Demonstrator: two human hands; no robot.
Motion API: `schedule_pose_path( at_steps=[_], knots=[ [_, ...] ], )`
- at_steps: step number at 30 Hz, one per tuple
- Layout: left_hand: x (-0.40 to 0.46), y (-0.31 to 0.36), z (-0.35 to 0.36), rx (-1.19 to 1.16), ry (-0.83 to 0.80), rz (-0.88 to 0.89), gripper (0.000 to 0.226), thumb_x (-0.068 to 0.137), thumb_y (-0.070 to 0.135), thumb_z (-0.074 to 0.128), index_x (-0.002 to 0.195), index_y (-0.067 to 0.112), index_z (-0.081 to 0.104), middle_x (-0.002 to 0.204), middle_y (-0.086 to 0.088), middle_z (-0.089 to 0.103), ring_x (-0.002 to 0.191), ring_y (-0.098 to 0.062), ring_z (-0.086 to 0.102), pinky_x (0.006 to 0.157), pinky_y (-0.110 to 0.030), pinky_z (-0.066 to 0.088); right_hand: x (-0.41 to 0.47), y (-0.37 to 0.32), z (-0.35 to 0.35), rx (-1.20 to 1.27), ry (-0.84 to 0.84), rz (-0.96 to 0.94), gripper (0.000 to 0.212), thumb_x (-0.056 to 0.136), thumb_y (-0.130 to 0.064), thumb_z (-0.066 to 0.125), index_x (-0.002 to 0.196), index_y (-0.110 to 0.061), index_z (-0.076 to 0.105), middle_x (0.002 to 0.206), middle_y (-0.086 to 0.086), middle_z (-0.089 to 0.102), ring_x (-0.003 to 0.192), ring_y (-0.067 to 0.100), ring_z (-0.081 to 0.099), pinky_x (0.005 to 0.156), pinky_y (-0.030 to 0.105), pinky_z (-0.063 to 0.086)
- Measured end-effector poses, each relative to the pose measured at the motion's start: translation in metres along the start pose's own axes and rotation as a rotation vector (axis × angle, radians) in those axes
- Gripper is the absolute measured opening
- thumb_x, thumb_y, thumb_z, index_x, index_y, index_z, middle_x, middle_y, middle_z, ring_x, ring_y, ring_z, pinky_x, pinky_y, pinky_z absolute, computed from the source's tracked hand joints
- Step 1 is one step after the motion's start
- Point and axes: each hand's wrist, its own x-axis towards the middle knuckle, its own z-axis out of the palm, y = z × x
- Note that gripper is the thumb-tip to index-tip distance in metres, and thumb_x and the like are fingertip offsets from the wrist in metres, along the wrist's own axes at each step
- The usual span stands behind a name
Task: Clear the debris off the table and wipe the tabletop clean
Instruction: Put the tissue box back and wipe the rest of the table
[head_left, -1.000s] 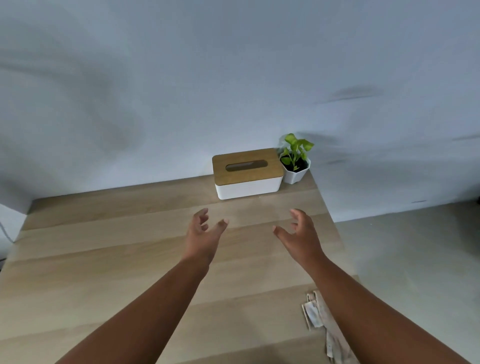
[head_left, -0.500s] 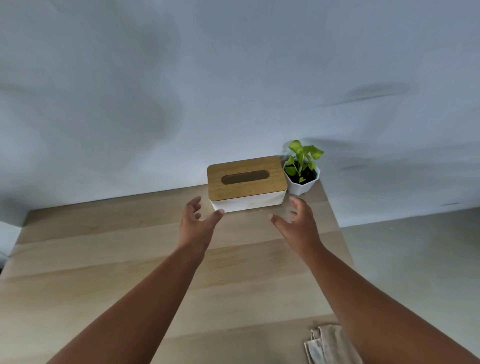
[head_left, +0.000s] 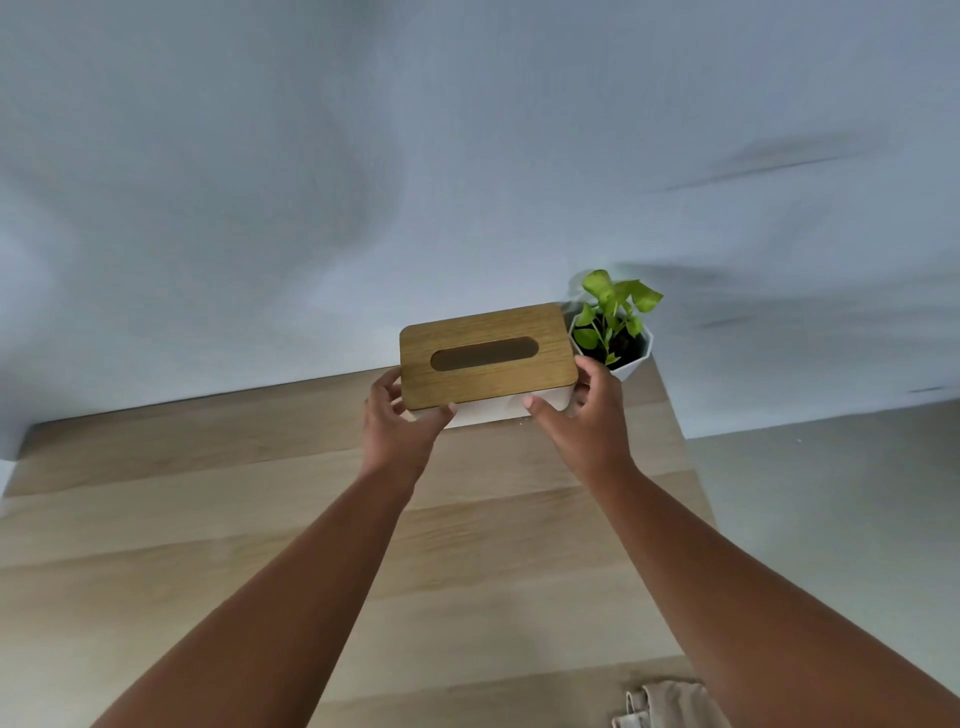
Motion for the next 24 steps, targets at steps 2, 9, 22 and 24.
schedule_pose_path(
  at_steps=[2, 9, 22, 24],
  knots=[
    [0.002, -0.002, 0.001, -0.02, 0.008, 0.0, 0.078, 0.067, 0.035, 0.092, 0.134, 0.041, 0.051, 0.125, 0.016, 0.059, 0.114, -0.001, 0.061, 0.092, -0.03, 0.055, 0.001, 0.003, 0.003, 0.017, 0.016, -0.006, 0.084, 0.074, -0.045, 0.087, 0.145, -0.026, 0.047, 0.132, -0.009, 0.044, 0.122, 0.014, 0.057, 0.105, 0.036, 0.053],
    [0.003, -0.003, 0.002, -0.051, 0.011, 0.018, 0.078, 0.06, 0.042, 0.089, 0.128, 0.045, 0.052, 0.125, 0.012, 0.059, 0.114, -0.006, 0.063, 0.091, -0.033, 0.058, 0.005, 0.008, 0.007, 0.057, 0.048, -0.006, 0.077, 0.075, -0.045, 0.087, 0.141, -0.029, 0.05, 0.13, -0.007, 0.047, 0.116, 0.012, 0.059, 0.101, 0.037, 0.056],
    [-0.007, 0.007, -0.023, -0.062, 0.017, 0.068, 0.07, 0.073, 0.029, 0.089, 0.131, 0.043, 0.052, 0.132, 0.009, 0.057, 0.118, -0.01, 0.062, 0.094, -0.035, 0.057, -0.017, -0.015, 0.013, 0.079, 0.084, -0.053, 0.074, 0.075, -0.042, 0.089, 0.137, -0.028, 0.052, 0.128, -0.008, 0.048, 0.11, 0.01, 0.059, 0.099, 0.041, 0.057],
    [-0.01, 0.007, -0.031, -0.066, 0.025, 0.073, 0.071, 0.074, 0.028, 0.089, 0.133, 0.04, 0.052, 0.132, 0.007, 0.057, 0.119, -0.011, 0.062, 0.095, -0.037, 0.057, -0.021, -0.021, 0.016, 0.082, 0.08, -0.058, 0.073, 0.075, -0.04, 0.09, 0.137, -0.028, 0.052, 0.128, -0.006, 0.048, 0.11, 0.01, 0.058, 0.099, 0.042, 0.056]
  ],
)
